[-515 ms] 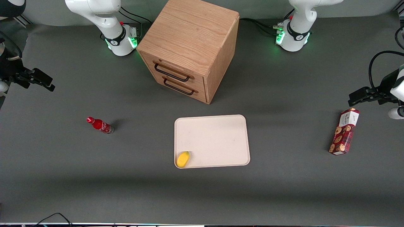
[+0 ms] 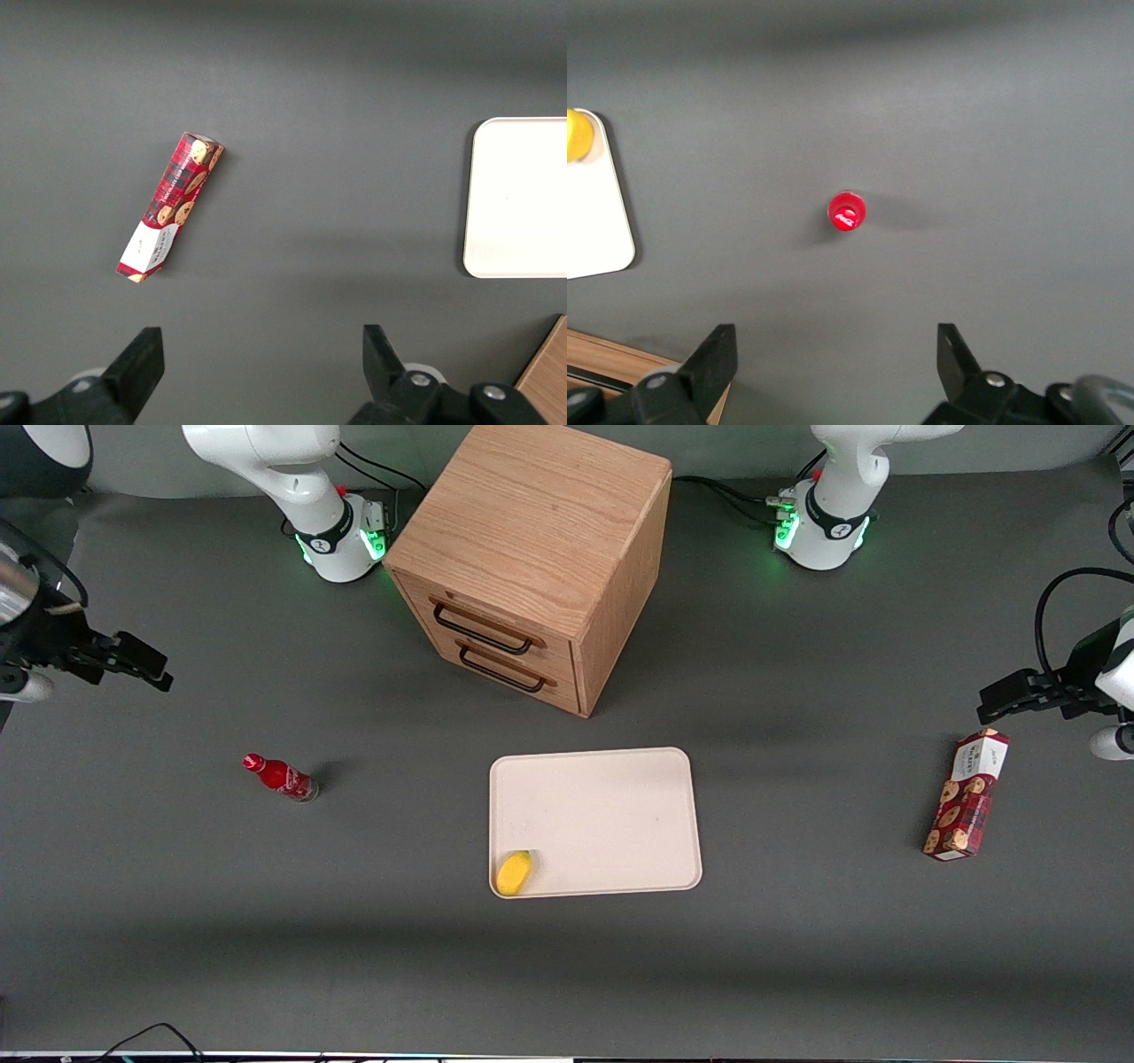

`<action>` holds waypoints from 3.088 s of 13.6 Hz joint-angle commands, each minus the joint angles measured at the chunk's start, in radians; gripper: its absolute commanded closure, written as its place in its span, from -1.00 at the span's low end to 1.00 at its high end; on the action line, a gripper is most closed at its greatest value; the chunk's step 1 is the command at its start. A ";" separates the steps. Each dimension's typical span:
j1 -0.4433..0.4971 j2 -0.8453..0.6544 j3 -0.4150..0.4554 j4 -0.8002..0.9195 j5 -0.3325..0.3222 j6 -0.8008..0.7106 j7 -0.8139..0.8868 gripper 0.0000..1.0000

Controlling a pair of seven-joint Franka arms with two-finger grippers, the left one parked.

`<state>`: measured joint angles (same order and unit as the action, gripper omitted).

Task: Place coke bottle on tray
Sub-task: 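Move the right gripper down toward the red Coca-Cola bottle, then close the right gripper around the bottle's body, then lift the bottle and carry it with the right gripper over the white tray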

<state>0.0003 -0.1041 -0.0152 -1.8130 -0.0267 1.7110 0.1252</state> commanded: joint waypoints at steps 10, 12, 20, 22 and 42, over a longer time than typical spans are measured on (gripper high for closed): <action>0.004 0.308 -0.009 -0.201 0.010 0.420 -0.047 -1.00; 0.004 0.302 -0.011 -0.258 0.005 0.469 -0.048 -1.00; 0.004 0.297 -0.011 -0.299 -0.039 0.496 -0.048 -0.45; 0.004 0.297 -0.011 -0.298 -0.039 0.492 -0.048 0.45; 0.164 0.389 0.348 0.463 0.050 -0.197 0.713 1.00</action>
<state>0.1265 0.1798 0.2867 -1.4717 0.0156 1.5295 0.7047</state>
